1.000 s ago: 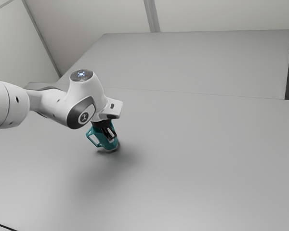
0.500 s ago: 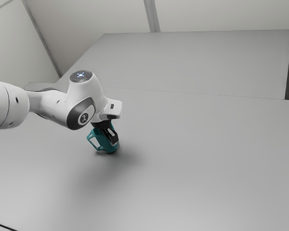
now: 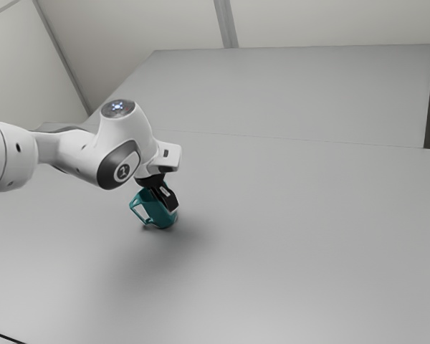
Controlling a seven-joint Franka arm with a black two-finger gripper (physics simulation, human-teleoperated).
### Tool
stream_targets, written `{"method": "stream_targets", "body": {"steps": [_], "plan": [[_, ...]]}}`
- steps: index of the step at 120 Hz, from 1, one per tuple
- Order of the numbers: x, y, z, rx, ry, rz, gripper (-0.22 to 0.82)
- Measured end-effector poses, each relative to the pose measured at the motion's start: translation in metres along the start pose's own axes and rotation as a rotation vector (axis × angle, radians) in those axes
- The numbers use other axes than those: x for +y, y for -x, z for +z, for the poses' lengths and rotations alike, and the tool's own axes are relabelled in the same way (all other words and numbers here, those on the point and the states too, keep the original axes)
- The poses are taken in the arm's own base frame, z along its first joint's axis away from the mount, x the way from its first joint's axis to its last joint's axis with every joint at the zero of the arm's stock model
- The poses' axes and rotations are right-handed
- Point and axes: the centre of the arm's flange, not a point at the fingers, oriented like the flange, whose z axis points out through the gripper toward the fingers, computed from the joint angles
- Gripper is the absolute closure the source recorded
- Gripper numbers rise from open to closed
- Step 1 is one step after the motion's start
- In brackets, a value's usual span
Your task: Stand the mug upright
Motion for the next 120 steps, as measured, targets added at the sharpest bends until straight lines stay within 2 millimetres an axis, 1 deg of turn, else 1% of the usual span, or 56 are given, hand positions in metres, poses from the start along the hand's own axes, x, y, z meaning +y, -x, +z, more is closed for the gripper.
{"method": "stream_targets", "body": {"steps": [20,44,52,59,64,72,80,89,98,102,110,115,120], "plan": [[0.004,0.001,-0.007,-0.013,0.011,-0.013,0.17],[0.005,-0.001,-0.024,0.001,0.010,-0.027,0.16],[0.004,-0.001,-0.034,0.013,0.007,-0.032,0.16],[0.000,-0.006,-0.047,0.025,0.000,-0.036,0.16],[-0.001,-0.011,-0.056,0.034,-0.006,-0.036,0.16],[-0.005,-0.026,-0.080,0.061,-0.020,-0.035,0.14],[-0.014,-0.047,-0.113,0.096,-0.031,-0.046,0.10],[-0.031,-0.077,-0.151,0.119,-0.023,-0.088,0.07],[-0.049,-0.104,-0.177,0.111,0.008,-0.141,0.05],[-0.062,-0.109,-0.182,0.095,0.025,-0.173,0.04],[-0.088,-0.109,-0.190,0.052,0.061,-0.241,0.03],[-0.096,-0.108,-0.196,0.027,0.082,-0.269,0.03],[-0.099,-0.106,-0.202,-0.001,0.103,-0.291,0.02]]}}
